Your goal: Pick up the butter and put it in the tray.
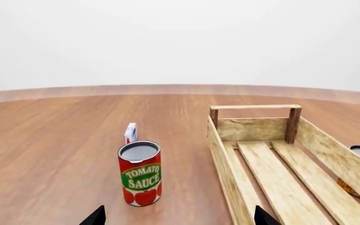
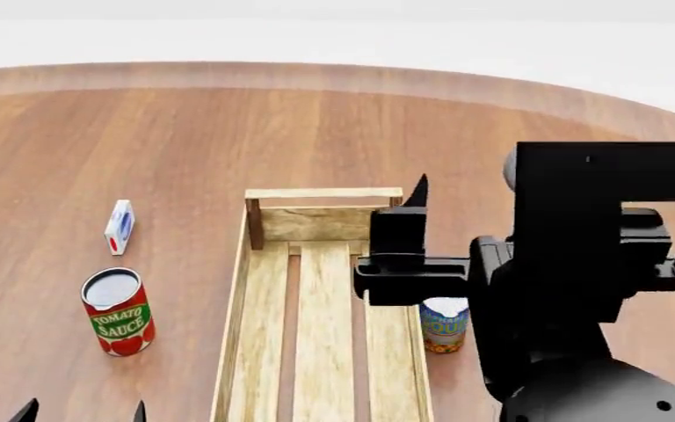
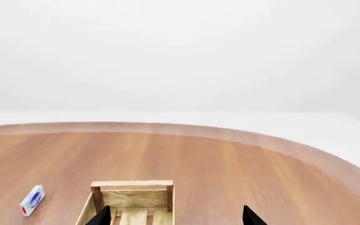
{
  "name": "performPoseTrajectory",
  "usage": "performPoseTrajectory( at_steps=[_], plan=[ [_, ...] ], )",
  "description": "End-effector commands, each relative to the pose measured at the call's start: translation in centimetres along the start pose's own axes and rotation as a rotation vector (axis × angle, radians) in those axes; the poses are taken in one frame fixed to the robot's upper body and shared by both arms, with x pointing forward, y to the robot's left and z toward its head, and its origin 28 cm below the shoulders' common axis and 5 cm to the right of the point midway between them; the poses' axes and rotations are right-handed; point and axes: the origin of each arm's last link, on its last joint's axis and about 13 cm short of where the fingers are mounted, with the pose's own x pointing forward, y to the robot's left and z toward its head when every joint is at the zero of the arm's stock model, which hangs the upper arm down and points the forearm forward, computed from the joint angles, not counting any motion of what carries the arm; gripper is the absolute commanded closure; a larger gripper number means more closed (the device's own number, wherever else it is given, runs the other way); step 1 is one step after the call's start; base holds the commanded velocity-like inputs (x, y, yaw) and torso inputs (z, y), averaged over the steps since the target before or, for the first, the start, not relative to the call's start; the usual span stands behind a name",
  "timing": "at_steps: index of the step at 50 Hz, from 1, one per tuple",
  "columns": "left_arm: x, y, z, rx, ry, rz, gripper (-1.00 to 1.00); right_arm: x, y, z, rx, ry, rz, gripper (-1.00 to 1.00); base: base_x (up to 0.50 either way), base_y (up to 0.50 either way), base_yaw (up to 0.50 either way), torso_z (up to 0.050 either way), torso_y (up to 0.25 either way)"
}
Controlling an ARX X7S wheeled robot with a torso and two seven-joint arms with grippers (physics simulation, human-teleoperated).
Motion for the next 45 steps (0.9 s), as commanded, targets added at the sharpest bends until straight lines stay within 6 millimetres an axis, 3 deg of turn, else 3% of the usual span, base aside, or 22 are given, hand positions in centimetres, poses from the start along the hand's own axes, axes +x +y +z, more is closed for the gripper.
performPoseTrajectory(
  at_steps=[1,5,12,19,20,30,31,45],
  plan=[
    [0.1,0.0,-0.4,0.004,0.007,0.004,-1.0,-1.5,-0.8,5.2,-0.259,0.1,0.132,-1.0,0.0,0.0,0.0,0.0,0.0],
    [0.2,0.0,-0.5,0.01,0.007,0.007,-1.0,-0.7,-0.8,4.5,-0.415,0.239,0.275,-1.0,0.0,0.0,0.0,0.0,0.0],
    [0.4,0.0,-0.7,0.011,0.012,0.01,-1.0,0.5,-1.4,3.2,-0.684,0.359,0.342,-1.0,0.0,0.0,0.0,0.0,0.0],
    [0.5,0.0,-0.8,0.016,0.017,0.008,-1.0,0.6,-1.8,3.4,-0.91,0.422,0.411,-1.0,0.0,0.0,0.0,0.0,0.0],
    [0.5,0.0,-0.8,0.015,0.017,0.008,-1.0,0.2,-1.7,3.3,-0.955,0.449,0.489,-1.0,0.0,0.0,0.0,0.0,0.0],
    [0.6,-0.1,-0.8,0.017,0.021,0.006,-1.0,0.3,-1.8,2.3,-1.008,0.596,0.56,-1.0,0.0,0.0,0.0,0.0,0.0],
    [0.6,0.0,-0.7,0.014,0.021,0.008,-1.0,-0.3,-1.5,-0.1,-1.031,0.665,0.646,-1.0,0.0,0.0,0.0,0.0,0.0],
    [0.6,0.0,-0.7,0.015,0.022,0.008,-1.0,-0.2,-1.5,-1.4,-1.043,0.697,0.678,-1.0,0.0,0.0,0.0,0.0,0.0]
  ],
)
